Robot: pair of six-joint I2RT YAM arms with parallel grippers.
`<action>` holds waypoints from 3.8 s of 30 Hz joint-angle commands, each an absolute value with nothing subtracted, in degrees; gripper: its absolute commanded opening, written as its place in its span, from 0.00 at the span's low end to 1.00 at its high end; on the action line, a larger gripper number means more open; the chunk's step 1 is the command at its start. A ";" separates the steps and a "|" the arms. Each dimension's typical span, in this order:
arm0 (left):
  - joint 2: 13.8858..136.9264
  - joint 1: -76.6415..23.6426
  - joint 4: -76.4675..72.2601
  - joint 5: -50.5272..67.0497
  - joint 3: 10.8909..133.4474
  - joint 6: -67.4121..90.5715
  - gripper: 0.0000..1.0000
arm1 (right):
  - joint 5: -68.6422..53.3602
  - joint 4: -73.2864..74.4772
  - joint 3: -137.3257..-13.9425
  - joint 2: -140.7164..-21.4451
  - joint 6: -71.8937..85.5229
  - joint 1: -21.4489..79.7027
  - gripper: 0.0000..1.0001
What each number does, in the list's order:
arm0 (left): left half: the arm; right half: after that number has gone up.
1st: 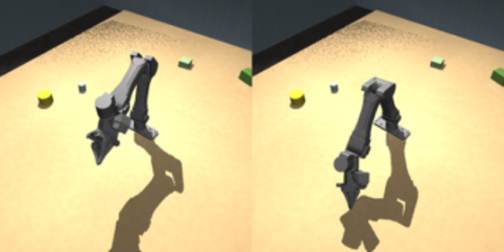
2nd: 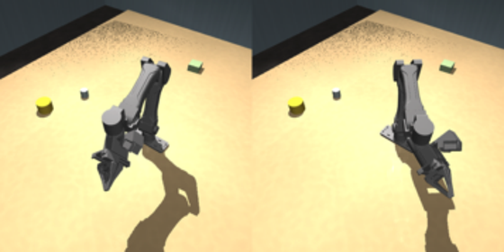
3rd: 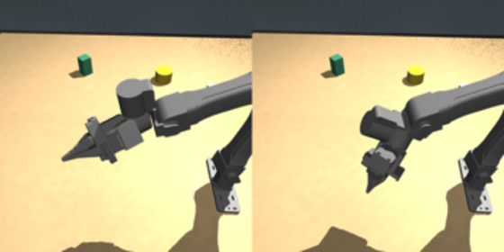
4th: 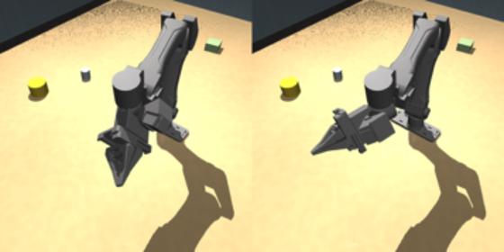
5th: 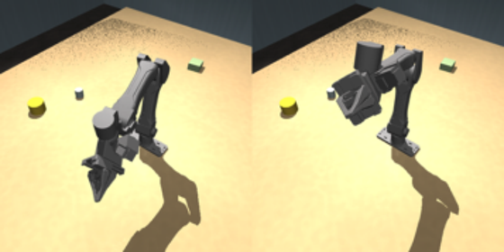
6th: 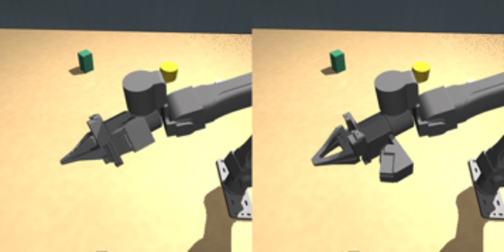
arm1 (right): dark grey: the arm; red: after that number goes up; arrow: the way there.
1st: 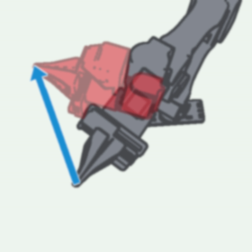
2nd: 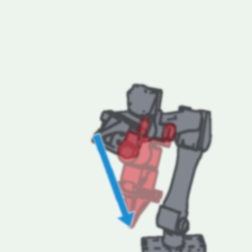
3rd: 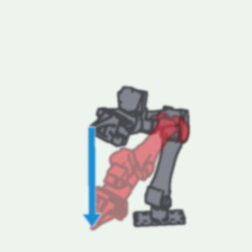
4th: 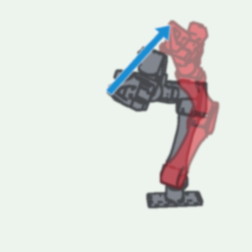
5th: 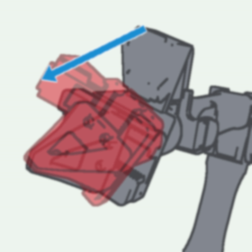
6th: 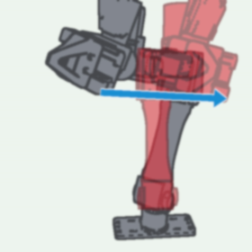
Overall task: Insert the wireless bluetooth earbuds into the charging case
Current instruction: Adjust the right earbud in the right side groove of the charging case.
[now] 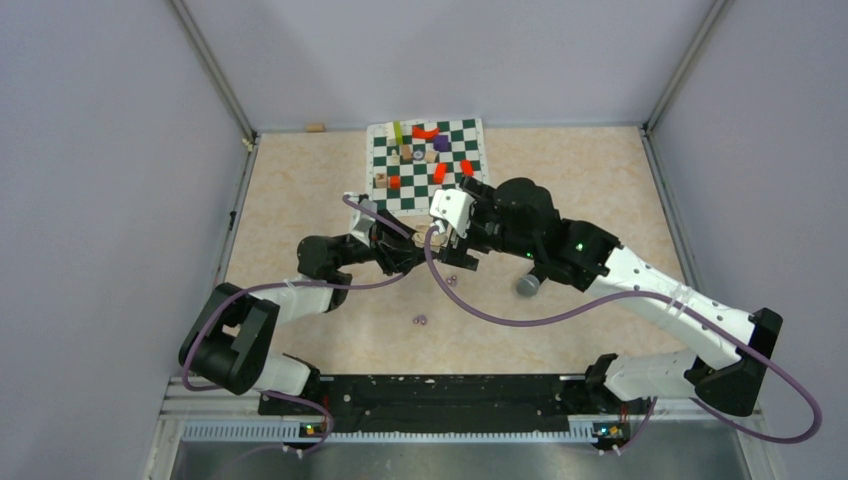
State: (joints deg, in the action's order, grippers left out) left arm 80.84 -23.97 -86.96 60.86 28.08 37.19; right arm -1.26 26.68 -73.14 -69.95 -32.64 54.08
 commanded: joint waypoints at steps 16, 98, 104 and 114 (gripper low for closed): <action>80.21 -24.04 -92.71 61.84 29.92 37.55 0.00 | -3.19 28.85 -80.27 -71.04 -31.76 53.61 0.92; 79.53 -24.25 -92.66 63.63 30.67 38.42 0.00 | -2.08 28.77 -84.67 -75.35 -27.46 55.03 0.94; 79.55 -24.25 -92.68 63.70 30.67 38.47 0.00 | -1.54 28.53 -85.39 -76.20 -26.86 55.03 0.94; 79.80 -24.40 -92.71 64.25 30.76 38.33 0.00 | -7.76 33.10 -91.10 -75.33 -23.39 54.99 0.95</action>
State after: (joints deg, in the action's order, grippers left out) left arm 80.84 -24.10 -86.98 63.68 28.95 37.87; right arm -5.13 32.84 -86.30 -76.58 -25.54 54.74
